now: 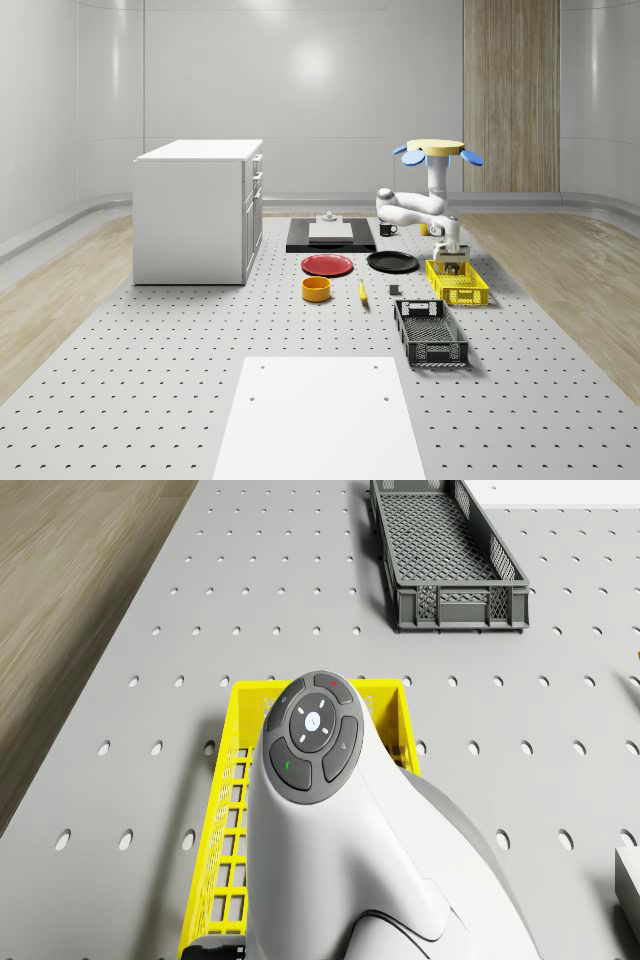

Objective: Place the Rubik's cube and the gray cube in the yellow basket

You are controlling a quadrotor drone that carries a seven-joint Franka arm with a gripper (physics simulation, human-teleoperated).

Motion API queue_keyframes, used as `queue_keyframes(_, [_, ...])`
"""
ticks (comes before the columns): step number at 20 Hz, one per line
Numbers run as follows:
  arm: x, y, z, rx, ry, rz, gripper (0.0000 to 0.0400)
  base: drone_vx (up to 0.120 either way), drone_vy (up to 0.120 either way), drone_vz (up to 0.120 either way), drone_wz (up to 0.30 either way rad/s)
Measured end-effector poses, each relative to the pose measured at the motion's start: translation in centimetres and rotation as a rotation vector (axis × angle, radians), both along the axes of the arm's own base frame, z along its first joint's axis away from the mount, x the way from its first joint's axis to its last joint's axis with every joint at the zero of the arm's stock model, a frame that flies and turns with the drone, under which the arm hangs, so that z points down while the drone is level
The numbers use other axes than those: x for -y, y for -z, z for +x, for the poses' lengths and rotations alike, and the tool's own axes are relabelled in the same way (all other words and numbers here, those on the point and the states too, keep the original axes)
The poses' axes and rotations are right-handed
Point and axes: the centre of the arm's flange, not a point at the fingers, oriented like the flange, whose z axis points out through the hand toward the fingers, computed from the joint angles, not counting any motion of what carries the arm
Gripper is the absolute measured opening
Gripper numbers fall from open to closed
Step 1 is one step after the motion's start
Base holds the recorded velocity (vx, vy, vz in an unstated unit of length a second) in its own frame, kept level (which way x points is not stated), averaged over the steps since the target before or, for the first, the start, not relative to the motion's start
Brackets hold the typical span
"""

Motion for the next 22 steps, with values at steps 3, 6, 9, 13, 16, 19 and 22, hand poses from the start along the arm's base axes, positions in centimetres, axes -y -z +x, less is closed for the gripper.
queue_keyframes(3, [0.0,-1.3,0.0,0.000,0.000,0.000,0.0325,0.000,0.000,0.000,0.000])
queue_keyframes(6, [0.0,-2.5,0.0,0.000,0.000,0.000,0.0325,0.000,0.000,0.000,0.000])
queue_keyframes(9, [0.0,-3.1,0.0,0.000,0.000,0.000,0.0365,0.000,0.000,0.000,0.000])
queue_keyframes(13, [0.0,-2.5,0.0,0.000,0.000,0.000,0.0387,0.000,0.000,0.000,0.000])
queue_keyframes(16, [0.0,-1.5,0.0,0.000,0.000,0.000,0.0394,0.000,0.000,0.000,0.000])
queue_keyframes(19, [0.0,-0.4,0.0,0.000,0.000,0.000,0.0397,0.000,0.000,0.093,0.000])
queue_keyframes(22, [0.0,0.3,0.0,0.000,0.000,0.000,0.0399,0.000,0.000,0.120,0.000])
